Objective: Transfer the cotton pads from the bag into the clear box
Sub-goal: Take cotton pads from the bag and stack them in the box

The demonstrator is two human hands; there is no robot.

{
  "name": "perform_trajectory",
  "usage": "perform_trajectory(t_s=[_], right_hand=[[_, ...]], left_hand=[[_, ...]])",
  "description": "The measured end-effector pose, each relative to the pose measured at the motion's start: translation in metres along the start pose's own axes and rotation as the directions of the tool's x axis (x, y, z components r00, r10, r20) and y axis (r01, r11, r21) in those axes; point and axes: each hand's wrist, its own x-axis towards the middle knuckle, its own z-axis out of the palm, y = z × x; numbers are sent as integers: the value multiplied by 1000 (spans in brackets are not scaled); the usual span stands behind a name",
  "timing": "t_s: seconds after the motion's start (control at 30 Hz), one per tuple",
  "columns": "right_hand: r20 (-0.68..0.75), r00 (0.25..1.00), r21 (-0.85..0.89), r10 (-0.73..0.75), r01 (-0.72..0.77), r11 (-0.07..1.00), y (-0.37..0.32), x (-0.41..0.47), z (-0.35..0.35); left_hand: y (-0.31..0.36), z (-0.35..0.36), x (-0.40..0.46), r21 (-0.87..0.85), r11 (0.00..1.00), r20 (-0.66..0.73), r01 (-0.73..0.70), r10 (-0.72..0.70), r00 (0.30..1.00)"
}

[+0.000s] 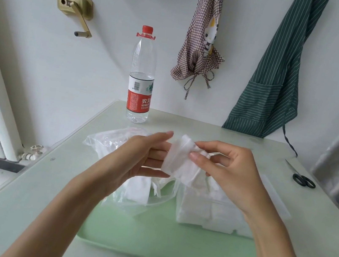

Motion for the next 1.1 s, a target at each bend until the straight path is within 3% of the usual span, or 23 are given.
perform_trajectory(t_s=[0.13,0.23,0.33,0.43,0.5,0.6,0.8,0.93,1.0,1.1], right_hand=[[-29,1000,-68,-13,11,998,5,4,-1],[-93,995,-61,-19,14,998,12,5,-17],[-226,974,-191,21,-66,979,30,3,-53],[-275,944,-453,184,-296,841,63,0,-91],[-279,901,-491,333,-432,757,81,-1,-110],[-225,843,-395,489,-538,745,94,-2,-123],[-211,850,-363,483,-527,769,98,-2,-119],[-202,849,-363,488,-528,768,97,-2,-119],[-202,845,-345,496,-535,771,97,-3,-120],[-198,849,-326,489,-528,784,98,-3,-122]], left_hand=[[-3,12,1,223,969,-66,-110,128,990],[1,15,11,410,886,-92,-218,278,956],[15,19,33,732,650,-52,-205,353,934],[24,32,57,886,444,11,-137,275,961],[25,47,74,919,370,50,-135,229,972],[22,76,98,928,335,114,-163,161,980],[10,137,126,892,361,286,-273,17,958],[-2,154,136,893,352,313,-280,-40,949],[-9,154,138,912,301,301,-280,-27,953],[-16,155,137,938,110,312,-328,138,940]])
